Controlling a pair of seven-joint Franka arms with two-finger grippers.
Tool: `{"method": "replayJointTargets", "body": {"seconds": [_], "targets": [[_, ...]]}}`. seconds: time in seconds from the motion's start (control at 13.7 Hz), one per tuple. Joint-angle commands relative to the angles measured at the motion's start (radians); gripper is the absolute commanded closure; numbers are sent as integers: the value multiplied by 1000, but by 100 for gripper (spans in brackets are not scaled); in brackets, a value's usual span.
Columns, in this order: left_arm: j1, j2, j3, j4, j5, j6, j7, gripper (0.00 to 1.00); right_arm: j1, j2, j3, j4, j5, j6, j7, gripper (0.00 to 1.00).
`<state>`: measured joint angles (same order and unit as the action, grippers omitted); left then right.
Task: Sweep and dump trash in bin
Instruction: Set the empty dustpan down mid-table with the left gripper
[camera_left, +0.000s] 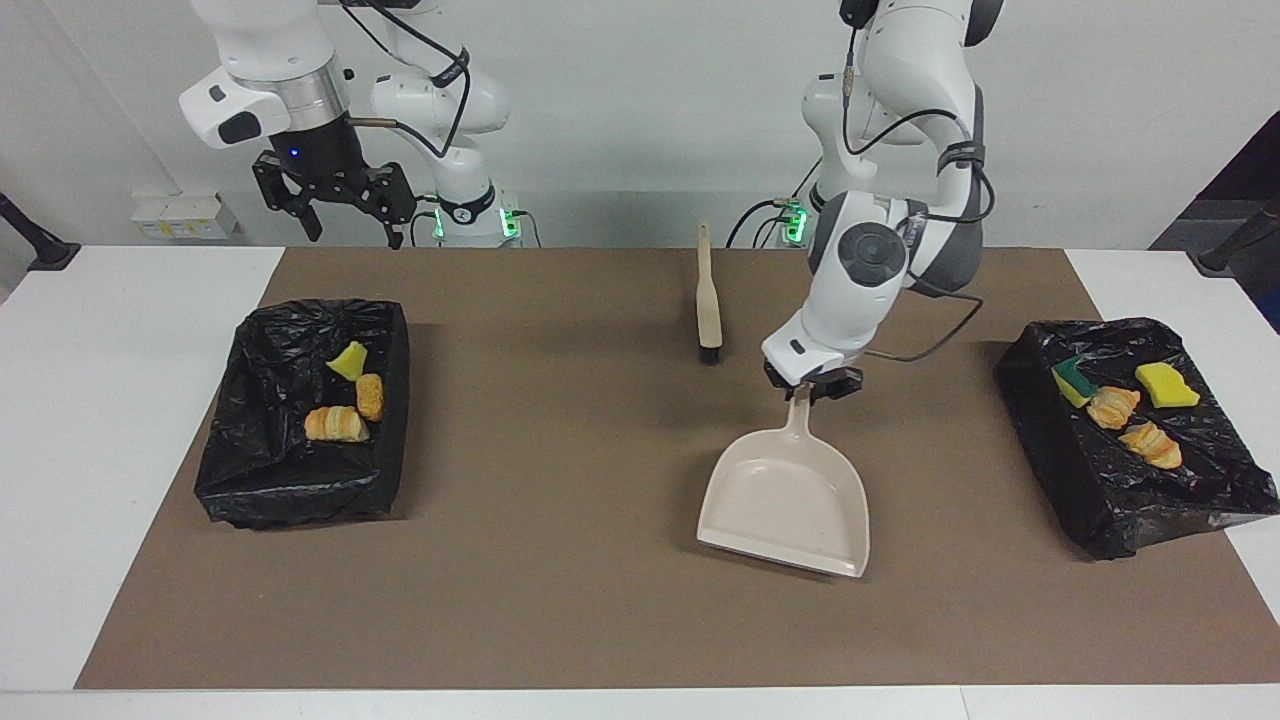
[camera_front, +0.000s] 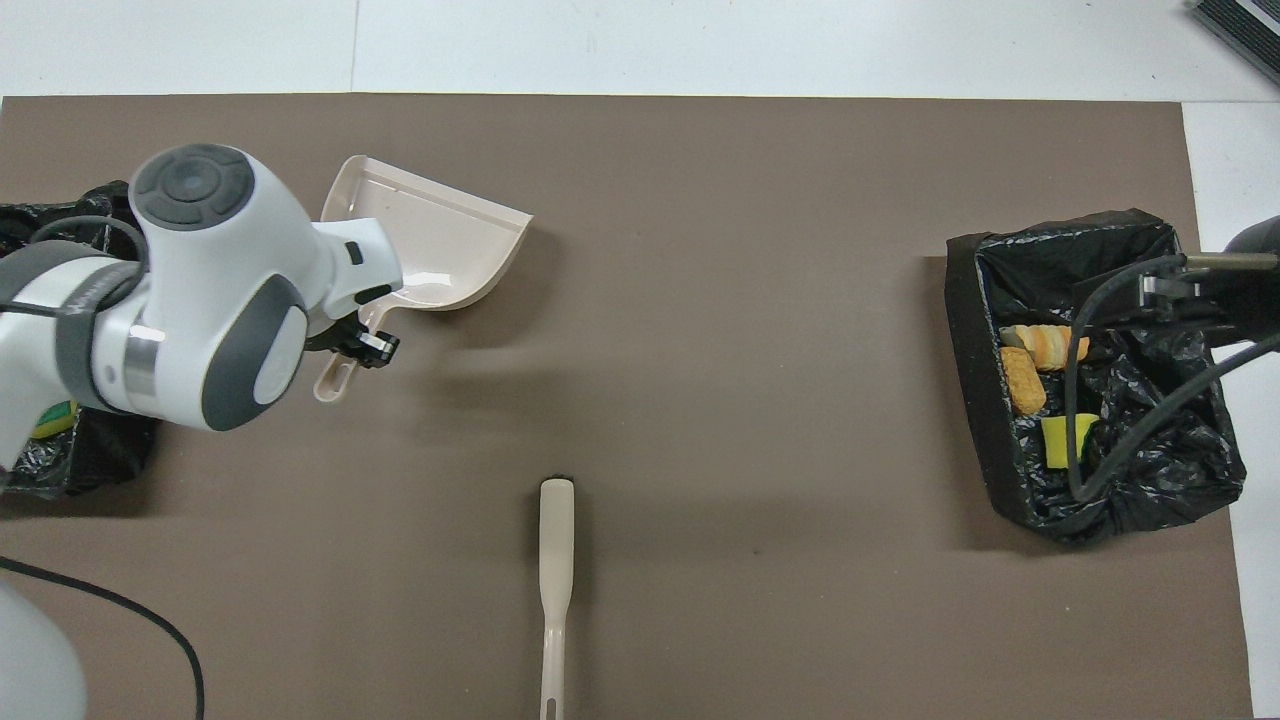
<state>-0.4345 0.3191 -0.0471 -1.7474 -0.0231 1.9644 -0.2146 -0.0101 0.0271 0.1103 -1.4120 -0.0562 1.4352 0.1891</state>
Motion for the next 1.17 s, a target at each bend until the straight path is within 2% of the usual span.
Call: {"method": "replayJointTargets", "body": {"seconds": [0.0,0.22,0.29,0.37,0.66,0.81,1.1], "targets": [[-69,78,24,101,-17,-5,-142,100,-24,-3,11,1,15,-15,-75,0],[-102,78,26,103,-3,11,-306,100,-21,-3,11,1,21,-15,-77,0],[-104,78,24,101,14,10,-313,81,-19,-3,11,1,32,-10,-77,0],[-104,75,24,100,15,7,-312,1,-21,-3,11,1,41,-6,-77,0],[-83,32,36,101,15,-10,-299,0,-19,-3,11,1,41,-2,-77,0],[-40,21,52,112,17,-19,-254,0,-17,-3,11,1,42,-2,-77,0],[80,-47,95,121,55,-24,-68,0,-16,-4,12,-1,41,-9,-74,0]]}}
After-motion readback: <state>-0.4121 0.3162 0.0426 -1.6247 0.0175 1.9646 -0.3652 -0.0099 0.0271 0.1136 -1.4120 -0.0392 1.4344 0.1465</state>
